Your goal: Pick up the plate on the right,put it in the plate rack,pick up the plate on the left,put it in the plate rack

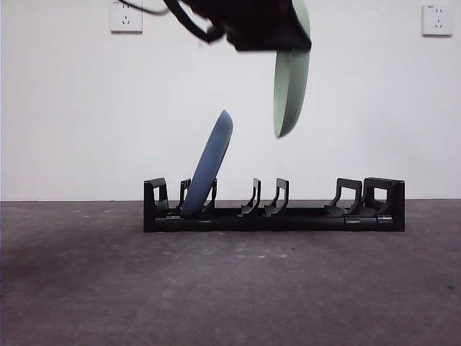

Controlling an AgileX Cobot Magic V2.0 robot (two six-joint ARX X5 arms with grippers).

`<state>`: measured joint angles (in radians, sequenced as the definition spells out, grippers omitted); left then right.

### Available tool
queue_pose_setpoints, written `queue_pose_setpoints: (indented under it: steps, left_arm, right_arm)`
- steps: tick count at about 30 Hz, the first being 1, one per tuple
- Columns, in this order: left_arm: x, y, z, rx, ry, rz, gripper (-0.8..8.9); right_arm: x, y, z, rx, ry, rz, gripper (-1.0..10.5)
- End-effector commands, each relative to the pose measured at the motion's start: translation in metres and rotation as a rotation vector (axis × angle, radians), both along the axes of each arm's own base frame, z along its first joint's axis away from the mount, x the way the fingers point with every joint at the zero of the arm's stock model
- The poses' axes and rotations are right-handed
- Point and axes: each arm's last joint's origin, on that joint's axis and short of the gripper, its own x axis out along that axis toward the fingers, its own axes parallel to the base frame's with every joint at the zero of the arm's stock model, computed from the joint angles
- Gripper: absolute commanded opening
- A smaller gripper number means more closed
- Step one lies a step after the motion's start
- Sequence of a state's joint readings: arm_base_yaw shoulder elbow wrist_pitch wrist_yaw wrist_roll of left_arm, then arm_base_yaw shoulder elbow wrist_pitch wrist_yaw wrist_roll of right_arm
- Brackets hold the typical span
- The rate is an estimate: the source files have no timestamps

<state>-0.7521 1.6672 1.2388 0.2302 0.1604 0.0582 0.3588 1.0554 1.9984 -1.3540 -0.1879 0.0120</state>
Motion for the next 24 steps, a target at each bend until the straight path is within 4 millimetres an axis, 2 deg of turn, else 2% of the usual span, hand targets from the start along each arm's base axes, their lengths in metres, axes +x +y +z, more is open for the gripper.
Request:
queue_pose_setpoints:
  steps: [1, 10, 19, 24]
  left_arm:
    - [0.013, -0.006, -0.001, -0.022, -0.006, 0.020, -0.08]
    - [0.047, -0.008, -0.029, 0.019, 0.034, 0.085, -0.08]
    - [0.067, 0.001, -0.052, 0.043, 0.074, 0.102, -0.09]
    - [0.070, 0.002, -0.059, 0.052, 0.089, 0.101, -0.09]
  right_arm:
    - [0.000, 0.000, -0.003, 0.003, 0.034, 0.008, 2.8]
    - [-0.001, 0.001, -0.003, 0.013, 0.038, 0.033, 2.8]
    - [0.000, 0.001, -0.003, 0.016, 0.040, 0.041, 2.8]
    - [0.000, 0.001, -0.003, 0.014, 0.039, 0.041, 2.8]
